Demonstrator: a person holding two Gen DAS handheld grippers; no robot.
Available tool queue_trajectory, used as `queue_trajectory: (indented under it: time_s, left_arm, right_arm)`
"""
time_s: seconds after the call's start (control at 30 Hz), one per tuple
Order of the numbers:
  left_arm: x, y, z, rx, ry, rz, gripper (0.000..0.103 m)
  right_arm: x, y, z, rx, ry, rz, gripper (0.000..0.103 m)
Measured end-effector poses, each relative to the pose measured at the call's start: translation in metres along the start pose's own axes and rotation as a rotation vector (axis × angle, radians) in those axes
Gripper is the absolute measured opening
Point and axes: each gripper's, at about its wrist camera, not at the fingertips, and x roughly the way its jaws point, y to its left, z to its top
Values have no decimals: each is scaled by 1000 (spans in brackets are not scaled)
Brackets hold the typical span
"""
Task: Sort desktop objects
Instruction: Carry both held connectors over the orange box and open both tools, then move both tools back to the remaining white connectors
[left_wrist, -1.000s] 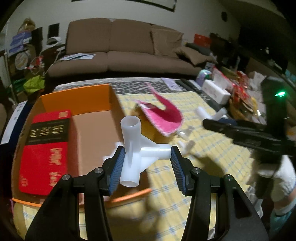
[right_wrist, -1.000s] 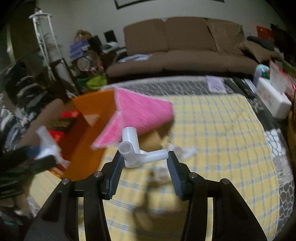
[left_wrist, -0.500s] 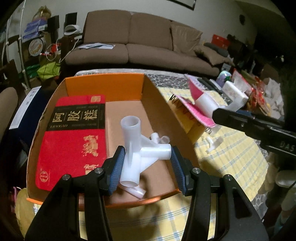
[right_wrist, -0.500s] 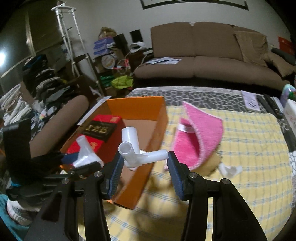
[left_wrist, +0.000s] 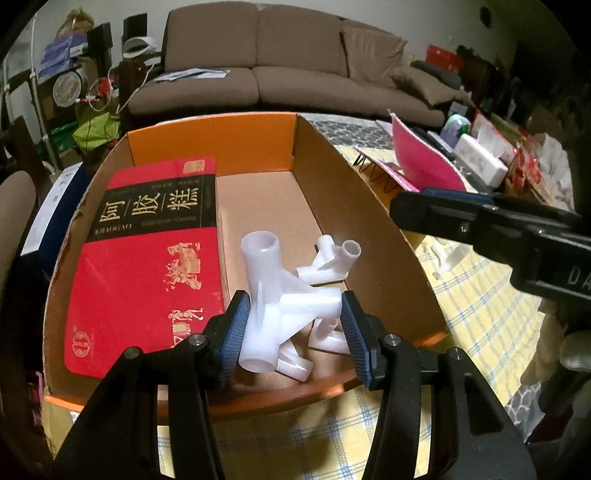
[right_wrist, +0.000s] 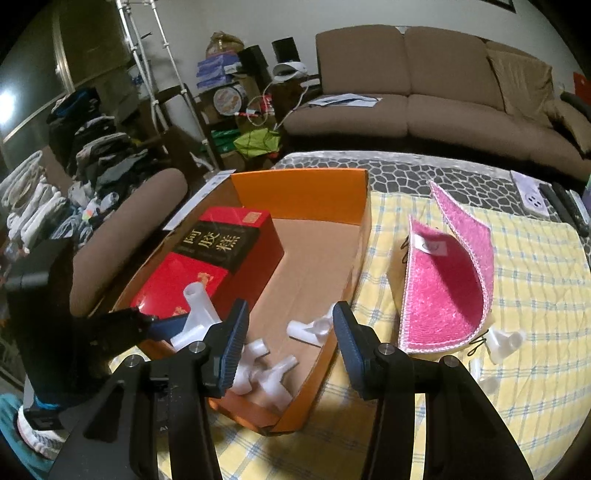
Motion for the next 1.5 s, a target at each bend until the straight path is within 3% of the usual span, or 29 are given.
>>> queue_trajectory:
  time_s: [0.13, 0.3, 0.37, 0.43, 0.5, 0.57, 0.73, 0.9, 1.2, 1.5]
  left_arm:
    - [1, -1, 0, -4, 7, 3, 50]
    - [-6, 0, 3, -30, -17, -6, 64]
    - [-9, 2, 4, -40, -29, 3, 79]
    - [-12, 6, 6, -63, -42, 5, 81]
    - [-14, 10, 8, -91, -49, 1, 81]
    - [-16, 12, 9, -107, -58, 7, 92]
    - [-23, 16, 12, -152, -96, -5, 100]
    - [-27, 7, 15, -146, -120, -22, 100]
    - [-32, -27, 16, -74, -155, -65, 100]
    - [-36, -82, 13, 85, -196, -129, 100]
  right_arm:
    - [-1, -3, 1, 12, -2, -10, 52]
    - [-4, -5, 1, 19, -15, -11, 63]
    - [-6, -6, 2, 20, -24, -12, 69]
    - [-10, -10, 2, 29, -37, -11, 79]
    - [-15, -14, 3, 42, -53, -7, 80]
    - [-21, -19, 3, 53, -71, -6, 81]
    - [-38, -31, 5, 77, -125, -8, 88]
    - [-63, -51, 5, 111, -190, -7, 102]
    - [-108, -110, -6, 262, -294, -14, 102]
    - [-118, -163, -28, 369, -274, -114, 102]
